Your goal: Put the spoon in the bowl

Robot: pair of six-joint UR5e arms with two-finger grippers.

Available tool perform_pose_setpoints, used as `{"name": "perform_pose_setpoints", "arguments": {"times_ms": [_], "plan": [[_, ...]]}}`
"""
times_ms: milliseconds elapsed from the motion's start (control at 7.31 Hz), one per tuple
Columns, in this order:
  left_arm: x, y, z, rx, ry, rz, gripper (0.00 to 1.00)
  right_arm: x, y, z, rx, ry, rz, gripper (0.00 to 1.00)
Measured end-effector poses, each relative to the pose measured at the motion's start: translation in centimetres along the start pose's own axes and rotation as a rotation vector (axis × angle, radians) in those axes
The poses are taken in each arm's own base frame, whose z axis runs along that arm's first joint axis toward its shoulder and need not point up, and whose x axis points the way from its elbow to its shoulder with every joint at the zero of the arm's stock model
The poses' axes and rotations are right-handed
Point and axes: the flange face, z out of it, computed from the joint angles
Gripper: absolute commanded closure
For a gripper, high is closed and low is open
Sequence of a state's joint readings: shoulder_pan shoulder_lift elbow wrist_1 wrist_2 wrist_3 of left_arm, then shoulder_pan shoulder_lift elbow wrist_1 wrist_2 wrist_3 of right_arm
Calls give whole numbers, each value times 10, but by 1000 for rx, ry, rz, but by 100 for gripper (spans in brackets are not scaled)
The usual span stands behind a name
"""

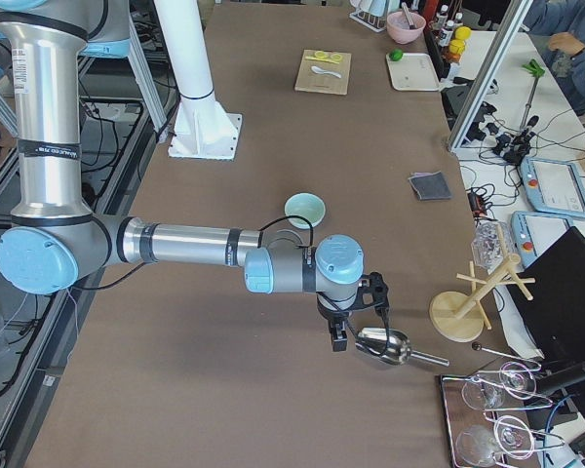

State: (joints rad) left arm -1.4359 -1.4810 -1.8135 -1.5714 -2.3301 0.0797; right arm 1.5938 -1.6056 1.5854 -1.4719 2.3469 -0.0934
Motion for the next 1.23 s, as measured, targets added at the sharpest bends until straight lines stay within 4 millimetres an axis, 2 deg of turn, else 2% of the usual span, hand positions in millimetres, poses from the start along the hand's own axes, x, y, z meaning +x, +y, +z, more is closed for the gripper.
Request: {"name": "perform_pose_setpoints", "arguments": {"times_ms": [547, 821, 958, 1095, 1232], "plan": [[7, -4, -7, 16, 1, -4, 2, -6, 5, -4, 14, -17, 10, 0], [22, -20, -18, 43, 32, -2, 2, -15, 6, -5, 21, -85, 7, 0], [41, -36, -21, 52, 64, -14, 2, -24, 5, -8, 28, -133, 5, 0], [68, -52, -15, 46, 90, -28, 2, -39, 2, -12, 34, -167, 7, 0], [100, -66, -6, 48, 113, -70, 2, -64, -4, -14, 33, -185, 13, 0]]}}
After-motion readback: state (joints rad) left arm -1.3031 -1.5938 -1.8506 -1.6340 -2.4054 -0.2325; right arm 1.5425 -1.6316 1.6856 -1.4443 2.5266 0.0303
